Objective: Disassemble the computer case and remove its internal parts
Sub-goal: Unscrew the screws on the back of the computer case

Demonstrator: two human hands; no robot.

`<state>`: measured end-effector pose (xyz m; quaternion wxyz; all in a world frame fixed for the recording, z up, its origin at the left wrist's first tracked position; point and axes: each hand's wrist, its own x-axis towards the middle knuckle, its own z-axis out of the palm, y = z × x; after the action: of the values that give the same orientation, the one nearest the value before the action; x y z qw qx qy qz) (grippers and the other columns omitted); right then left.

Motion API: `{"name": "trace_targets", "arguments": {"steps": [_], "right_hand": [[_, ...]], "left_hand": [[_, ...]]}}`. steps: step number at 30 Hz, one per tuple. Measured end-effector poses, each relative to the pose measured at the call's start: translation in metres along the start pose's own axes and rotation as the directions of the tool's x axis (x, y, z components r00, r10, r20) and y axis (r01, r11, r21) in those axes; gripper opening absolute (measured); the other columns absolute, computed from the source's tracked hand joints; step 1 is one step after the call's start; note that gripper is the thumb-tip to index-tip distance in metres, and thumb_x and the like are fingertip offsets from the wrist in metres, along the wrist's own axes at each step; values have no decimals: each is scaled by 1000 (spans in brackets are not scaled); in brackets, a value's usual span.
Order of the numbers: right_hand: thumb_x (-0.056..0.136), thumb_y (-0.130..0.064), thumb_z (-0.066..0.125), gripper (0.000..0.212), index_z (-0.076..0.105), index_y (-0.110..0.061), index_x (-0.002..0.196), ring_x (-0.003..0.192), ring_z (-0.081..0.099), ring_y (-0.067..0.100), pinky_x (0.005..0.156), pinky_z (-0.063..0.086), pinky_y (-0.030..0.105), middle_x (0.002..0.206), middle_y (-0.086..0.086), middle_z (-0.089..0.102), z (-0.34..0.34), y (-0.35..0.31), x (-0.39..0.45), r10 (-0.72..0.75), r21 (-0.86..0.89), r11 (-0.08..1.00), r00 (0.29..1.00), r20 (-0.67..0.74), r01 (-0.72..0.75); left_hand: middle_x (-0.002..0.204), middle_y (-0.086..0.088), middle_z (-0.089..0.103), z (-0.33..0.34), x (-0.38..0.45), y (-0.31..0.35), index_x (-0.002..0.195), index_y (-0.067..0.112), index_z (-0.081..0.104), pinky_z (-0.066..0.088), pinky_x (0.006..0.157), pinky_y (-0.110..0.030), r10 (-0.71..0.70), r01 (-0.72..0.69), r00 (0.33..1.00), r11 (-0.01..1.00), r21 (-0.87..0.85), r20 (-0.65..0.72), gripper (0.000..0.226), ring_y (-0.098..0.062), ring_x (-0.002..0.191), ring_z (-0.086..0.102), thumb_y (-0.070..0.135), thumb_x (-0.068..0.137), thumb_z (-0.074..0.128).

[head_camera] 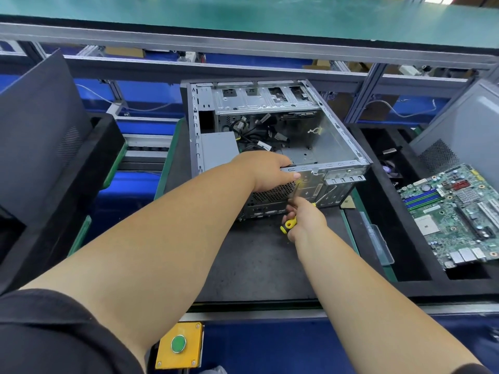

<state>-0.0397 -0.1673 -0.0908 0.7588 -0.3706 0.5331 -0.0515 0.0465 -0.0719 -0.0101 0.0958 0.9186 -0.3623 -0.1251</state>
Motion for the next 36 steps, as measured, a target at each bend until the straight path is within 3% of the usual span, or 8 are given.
{"name": "trace_targets", "arguments": {"steps": [9, 16, 24, 28, 36], "right_hand": [[84, -18, 68, 9, 64, -10, 82, 30, 37, 5, 48, 42, 19, 71, 0, 59, -3, -1, 6, 7, -10, 1000, 1000, 29, -7], [82, -16, 71, 16, 61, -12, 71, 26, 34, 5, 38, 38, 15, 60, -2, 56, -2, 1, 7, -32, -29, 999, 999, -3, 32], [88, -13, 64, 10, 63, -10, 78, 26, 32, 4, 36, 37, 15, 61, -1, 52, -6, 0, 8, -31, -5, 1000, 998, 46, 31], [92, -17, 55, 18, 53, -9, 76, 31, 37, 10, 41, 43, 19, 56, 3, 49, -23, 8, 3, 3, 74, 997, 994, 110, -11], [100, -17, 41, 24, 51, -7, 81, 49, 44, 18, 44, 44, 25, 69, 12, 57, -51, 32, -24, -25, -188, 981, 991, 133, 50]], "left_hand": [[135, 8, 56, 0, 0, -1, 135, 40, 48, 35, 79, -32, -4, 4, 1000, 1000, 8, 2, 53, -20, 120, 52, 68, 92, 35], [133, 8, 57, -1, 0, 0, 135, 39, 49, 35, 78, -32, 7, -7, 1000, 1000, 2, 7, 52, -19, 116, 53, 67, 93, 35], [138, 9, 54, 0, 1, -1, 137, 40, 47, 34, 79, -32, 5, -5, 1000, 1000, 0, 21, 55, -19, 122, 51, 69, 92, 34], [147, 9, 46, -1, 2, -2, 141, 39, 43, 32, 83, -32, -6, 6, 999, 1000, -3, 47, 59, -19, 130, 46, 70, 92, 33], [147, 8, 46, -2, 3, -1, 141, 38, 44, 31, 85, -34, -4, 5, 998, 1000, -9, 63, 58, -20, 132, 45, 68, 93, 33]]}}
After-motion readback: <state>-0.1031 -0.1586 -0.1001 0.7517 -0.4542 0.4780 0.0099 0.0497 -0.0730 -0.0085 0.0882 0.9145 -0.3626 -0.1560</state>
